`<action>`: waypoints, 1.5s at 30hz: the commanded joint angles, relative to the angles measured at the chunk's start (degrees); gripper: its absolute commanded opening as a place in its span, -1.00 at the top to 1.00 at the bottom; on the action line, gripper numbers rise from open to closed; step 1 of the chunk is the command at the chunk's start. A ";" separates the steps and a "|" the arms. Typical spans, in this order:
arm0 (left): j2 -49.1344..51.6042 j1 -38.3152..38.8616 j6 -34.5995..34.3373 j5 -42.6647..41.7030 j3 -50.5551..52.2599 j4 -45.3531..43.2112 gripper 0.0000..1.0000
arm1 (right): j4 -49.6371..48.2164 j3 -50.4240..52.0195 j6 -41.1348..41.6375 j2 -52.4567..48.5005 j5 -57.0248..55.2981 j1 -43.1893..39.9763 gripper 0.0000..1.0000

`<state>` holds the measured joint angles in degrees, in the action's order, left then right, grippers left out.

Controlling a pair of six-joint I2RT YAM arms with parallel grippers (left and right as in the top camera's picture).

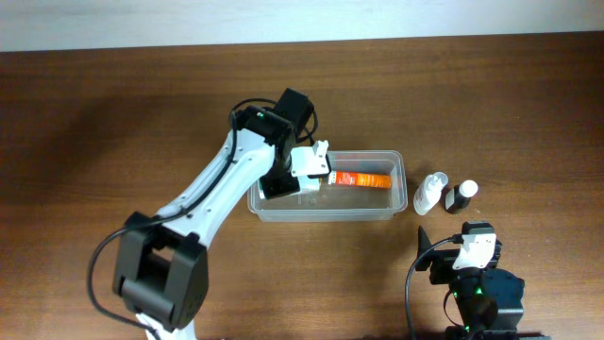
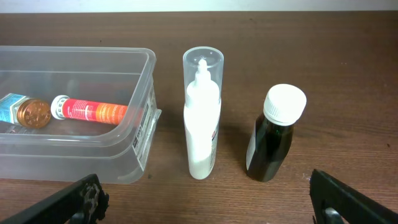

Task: Pack container

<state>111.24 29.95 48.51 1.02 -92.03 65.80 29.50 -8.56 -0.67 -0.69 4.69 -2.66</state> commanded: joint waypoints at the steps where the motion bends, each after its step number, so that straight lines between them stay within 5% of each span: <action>1: 2.49 0.00 1.33 0.11 0.35 0.44 -0.07 | 0.00 0.42 -0.39 0.44 0.72 -0.42 -0.97; 14: -1.03 0.00 -4.81 0.35 -8.26 5.31 -0.08 | 0.00 0.42 -0.39 0.44 0.72 -0.42 -0.97; 15: -1.81 0.00 -5.88 0.35 -10.19 6.45 -0.27 | 0.00 0.42 -0.39 0.44 0.72 -0.42 -0.97; 16: -2.67 0.00 -6.97 0.35 -12.13 7.54 -0.99 | 0.00 0.42 -0.39 0.44 0.72 -0.42 -0.97; 23: -11.06 -2.71 -20.57 3.34 -23.04 10.93 -0.99 | 0.00 0.42 -0.39 0.44 0.72 -0.42 -0.97; 32: -22.16 -21.88 -45.05 9.09 -24.17 14.49 -0.99 | -0.44 0.42 -0.37 0.44 0.98 -0.42 -0.97; 41: -25.77 -38.58 -48.09 6.08 -24.17 19.93 -0.99 | -2.95 -1.97 16.79 0.42 19.02 -0.42 -0.97; 45: -25.75 -39.87 -48.09 6.05 -24.17 20.44 -0.99 | -2.89 -10.56 14.62 -0.96 18.67 -0.42 -0.97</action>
<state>86.24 -9.47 1.87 8.16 -115.90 86.19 27.40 -11.94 12.10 -0.84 19.94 -2.70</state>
